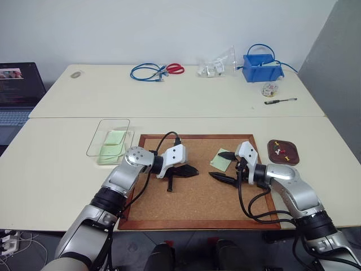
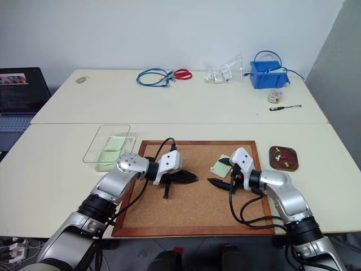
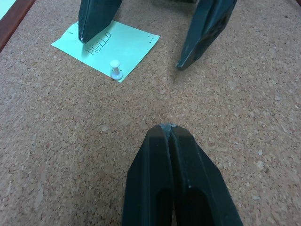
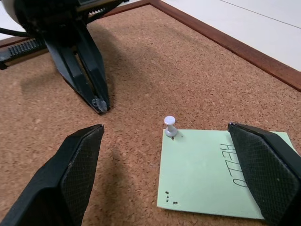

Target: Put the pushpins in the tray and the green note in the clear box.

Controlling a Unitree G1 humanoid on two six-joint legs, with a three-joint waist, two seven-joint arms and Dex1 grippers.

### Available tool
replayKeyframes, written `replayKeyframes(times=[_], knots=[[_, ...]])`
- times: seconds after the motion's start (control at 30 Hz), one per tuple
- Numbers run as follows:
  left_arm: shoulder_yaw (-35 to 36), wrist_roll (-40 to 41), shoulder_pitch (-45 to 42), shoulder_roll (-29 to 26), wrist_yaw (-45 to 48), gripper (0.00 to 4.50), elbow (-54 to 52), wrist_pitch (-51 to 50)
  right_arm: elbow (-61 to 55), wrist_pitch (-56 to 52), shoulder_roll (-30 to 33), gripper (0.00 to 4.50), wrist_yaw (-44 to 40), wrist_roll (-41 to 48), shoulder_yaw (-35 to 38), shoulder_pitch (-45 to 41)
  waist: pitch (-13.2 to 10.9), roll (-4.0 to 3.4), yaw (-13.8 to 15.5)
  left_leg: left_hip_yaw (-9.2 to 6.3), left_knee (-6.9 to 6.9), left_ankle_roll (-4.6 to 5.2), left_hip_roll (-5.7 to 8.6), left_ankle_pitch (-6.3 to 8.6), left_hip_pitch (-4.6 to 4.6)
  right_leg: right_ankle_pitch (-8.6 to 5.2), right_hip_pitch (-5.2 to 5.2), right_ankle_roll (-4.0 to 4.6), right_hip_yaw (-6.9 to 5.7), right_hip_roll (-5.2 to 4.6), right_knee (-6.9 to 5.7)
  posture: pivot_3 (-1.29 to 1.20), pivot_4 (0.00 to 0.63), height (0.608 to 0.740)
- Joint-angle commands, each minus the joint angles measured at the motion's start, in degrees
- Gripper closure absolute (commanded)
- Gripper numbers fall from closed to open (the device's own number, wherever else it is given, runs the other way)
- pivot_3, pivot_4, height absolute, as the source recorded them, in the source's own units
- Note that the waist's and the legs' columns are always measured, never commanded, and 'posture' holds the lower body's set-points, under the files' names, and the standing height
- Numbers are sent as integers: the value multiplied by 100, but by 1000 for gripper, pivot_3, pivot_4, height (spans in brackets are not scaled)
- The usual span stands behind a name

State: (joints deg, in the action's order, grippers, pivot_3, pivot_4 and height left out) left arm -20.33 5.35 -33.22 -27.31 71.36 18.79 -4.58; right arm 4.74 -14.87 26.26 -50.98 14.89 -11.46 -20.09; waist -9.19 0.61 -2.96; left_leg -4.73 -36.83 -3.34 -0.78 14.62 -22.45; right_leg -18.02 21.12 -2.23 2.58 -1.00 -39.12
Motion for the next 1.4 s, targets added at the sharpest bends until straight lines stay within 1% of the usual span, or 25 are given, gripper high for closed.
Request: replayKeyframes(times=[0.03,0.13,0.27,0.4,0.43,0.5,0.53,0.57,0.63,0.8,1.07,1.4], knots=[[-347,-320,279,-95,147,4500,160,-193,157,322,-132,20,52,-116,70,-146,0,0,4,0,0,0,1,0,-1,0,1,0,0,0,0,0,150,740],[-345,-317,301,-104,144,4500,125,-206,252,425,-196,504,70,-167,67,-156,0,0,4,0,0,0,1,0,-1,0,0,0,0,-1,1,0,150,740],[-350,-316,309,-100,144,4500,93,-226,397,538,-288,1301,97,-238,61,-181,0,0,2,0,0,0,1,0,0,0,0,0,0,-1,0,0,150,740],[-346,-314,265,-93,156,4500,115,-245,479,606,-333,2255,89,-271,68,-167,0,-1,0,0,0,0,1,0,0,0,0,0,0,-1,0,0,150,740],[-344,-309,264,-95,159,4500,109,-257,467,607,-333,2382,88,-269,71,-157,0,-1,-1,0,0,0,0,0,0,0,0,0,0,-1,0,0,150,740],[-346,-301,278,-101,163,4500,88,-270,468,620,-330,2844,90,-272,77,-151,0,-1,-2,0,0,0,1,0,1,0,0,0,0,-1,-1,0,150,740],[-349,-301,285,-105,165,4500,78,-272,468,627,-329,2967,90,-271,80,-149,0,-1,-2,0,0,0,0,0,1,0,0,0,1,-1,-1,0,150,740],[-351,-301,287,-106,169,4500,74,-276,467,627,-329,3266,86,-266,83,-150,0,-1,-3,0,0,0,0,0,1,0,0,0,1,-1,-1,0,150,740],[-354,-303,285,-106,173,4500,73,-278,444,617,-327,3555,78,-252,87,-145,0,-1,-3,0,0,0,0,0,1,0,0,0,1,-1,-2,0,150,740],[-359,-317,245,-70,150,4500,138,-263,435,642,-340,4456,46,-243,96,-132,0,-1,-4,0,-1,0,1,0,1,0,0,0,1,-1,-2,0,150,740],[-366,-317,264,-63,145,4500,133,-250,97,535,-309,4494,132,-133,265,-196,0,-1,-4,0,-1,0,0,0,1,0,0,0,1,-1,-2,0,150,740],[-333,-318,351,-93,103,4500,89,-197,-1527,-907,-41,4494,429,707,911,-312,0,-1,6,-3,-1,0,1,0,-2,0,1,0,-1,-2,-2,0,150,740]])
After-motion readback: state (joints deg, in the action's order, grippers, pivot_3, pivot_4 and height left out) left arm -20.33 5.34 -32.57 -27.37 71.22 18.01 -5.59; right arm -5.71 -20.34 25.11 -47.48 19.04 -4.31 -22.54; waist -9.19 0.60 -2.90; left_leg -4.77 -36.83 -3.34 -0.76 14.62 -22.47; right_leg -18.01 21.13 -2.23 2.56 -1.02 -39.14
